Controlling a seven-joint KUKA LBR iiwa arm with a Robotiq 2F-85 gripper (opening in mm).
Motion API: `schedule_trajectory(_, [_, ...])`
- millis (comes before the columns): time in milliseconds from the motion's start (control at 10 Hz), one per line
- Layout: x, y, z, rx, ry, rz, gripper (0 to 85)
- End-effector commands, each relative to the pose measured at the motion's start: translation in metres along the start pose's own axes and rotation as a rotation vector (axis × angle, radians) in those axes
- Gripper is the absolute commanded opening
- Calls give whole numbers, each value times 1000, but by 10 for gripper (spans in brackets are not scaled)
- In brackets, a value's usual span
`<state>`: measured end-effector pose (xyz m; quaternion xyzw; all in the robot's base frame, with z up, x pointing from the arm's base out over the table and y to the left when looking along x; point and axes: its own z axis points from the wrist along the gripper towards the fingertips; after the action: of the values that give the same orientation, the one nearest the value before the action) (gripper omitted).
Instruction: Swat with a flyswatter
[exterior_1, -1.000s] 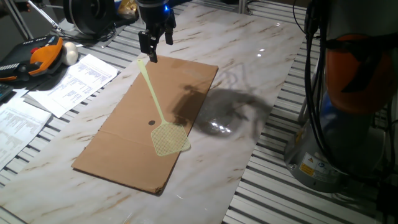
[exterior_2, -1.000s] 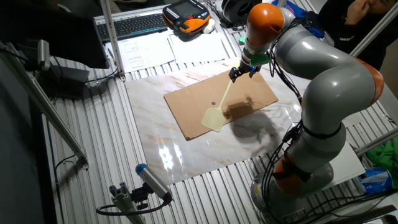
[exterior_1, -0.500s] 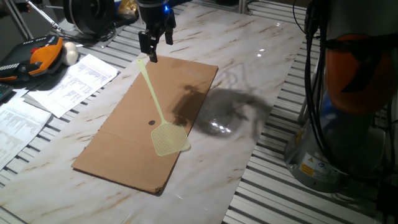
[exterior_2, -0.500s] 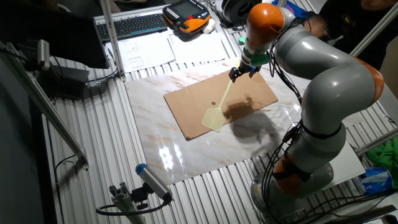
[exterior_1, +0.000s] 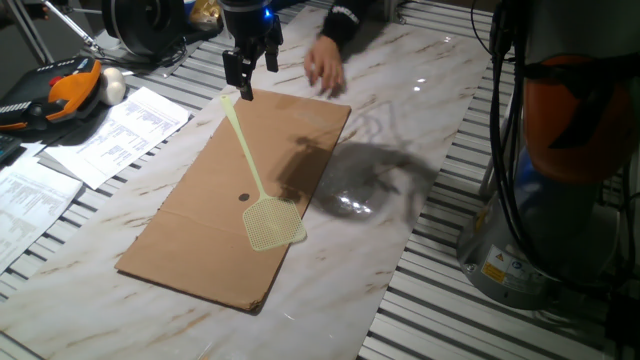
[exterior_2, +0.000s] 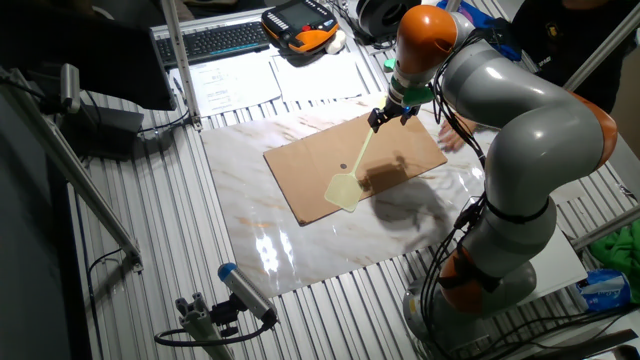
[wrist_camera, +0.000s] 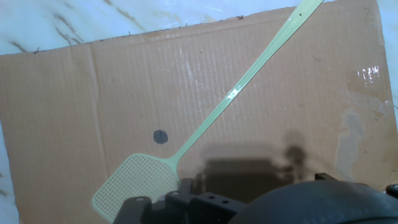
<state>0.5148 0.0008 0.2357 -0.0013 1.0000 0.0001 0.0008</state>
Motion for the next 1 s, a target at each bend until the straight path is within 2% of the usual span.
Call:
schedule_trajectory(0, [0,0,0,0,0,0,0])
schedule_trajectory(100, [0,0,-2,-90,61,464,0])
schedule_trajectory(300, [3,-1,-8,-88,70,466,0])
schedule_trajectory(600, [4,-2,-12,-85,69,466,0])
schedule_trajectory(800, [6,-12,-28,-72,71,464,0])
schedule_trajectory(900, [6,-19,-35,-60,48,470,0])
